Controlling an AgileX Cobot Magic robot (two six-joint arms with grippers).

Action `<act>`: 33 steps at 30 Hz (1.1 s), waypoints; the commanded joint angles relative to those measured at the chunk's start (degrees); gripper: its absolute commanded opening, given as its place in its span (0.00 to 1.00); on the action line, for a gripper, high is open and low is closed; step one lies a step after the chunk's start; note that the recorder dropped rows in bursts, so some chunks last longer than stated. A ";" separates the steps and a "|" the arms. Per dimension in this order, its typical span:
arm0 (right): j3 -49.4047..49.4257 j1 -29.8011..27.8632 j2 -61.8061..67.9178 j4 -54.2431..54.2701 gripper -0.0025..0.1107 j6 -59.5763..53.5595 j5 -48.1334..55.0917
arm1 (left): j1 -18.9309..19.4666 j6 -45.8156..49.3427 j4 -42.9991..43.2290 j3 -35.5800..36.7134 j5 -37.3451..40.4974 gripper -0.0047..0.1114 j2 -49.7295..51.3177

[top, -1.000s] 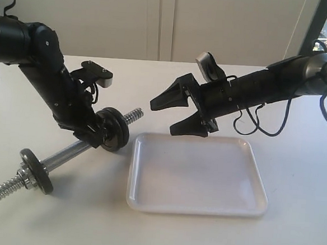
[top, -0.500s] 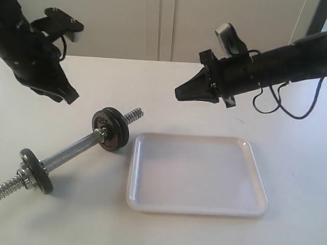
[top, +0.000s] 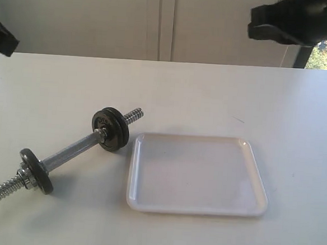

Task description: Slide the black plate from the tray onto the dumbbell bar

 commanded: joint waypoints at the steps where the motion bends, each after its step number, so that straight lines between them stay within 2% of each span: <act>1: 8.73 -0.26 -12.93 -7.00 0.02 4.85 -8.30 | 0.18 -2.18 -1.36 8.34 -1.78 0.04 -10.33; 9: 19.21 -0.26 -36.28 -15.67 0.02 15.16 -9.88 | 0.18 -9.13 -1.36 19.79 -3.53 0.04 -33.79; 16: 26.14 -0.26 -56.87 -40.20 0.02 36.87 -5.59 | 0.18 -9.89 -2.59 25.98 1.01 0.04 -52.76; 20: 29.34 -0.26 -64.38 -44.08 0.02 40.35 -4.14 | 0.18 -9.13 -2.59 30.02 3.18 0.04 -60.77; 26: 30.92 -0.26 -67.50 -43.73 0.02 40.47 -3.90 | 0.18 -10.21 -2.83 36.03 5.17 0.04 -63.95; 33: 30.92 -0.26 -67.50 -43.73 0.02 40.47 -3.90 | 0.18 -11.26 -6.76 36.57 5.37 0.04 -63.95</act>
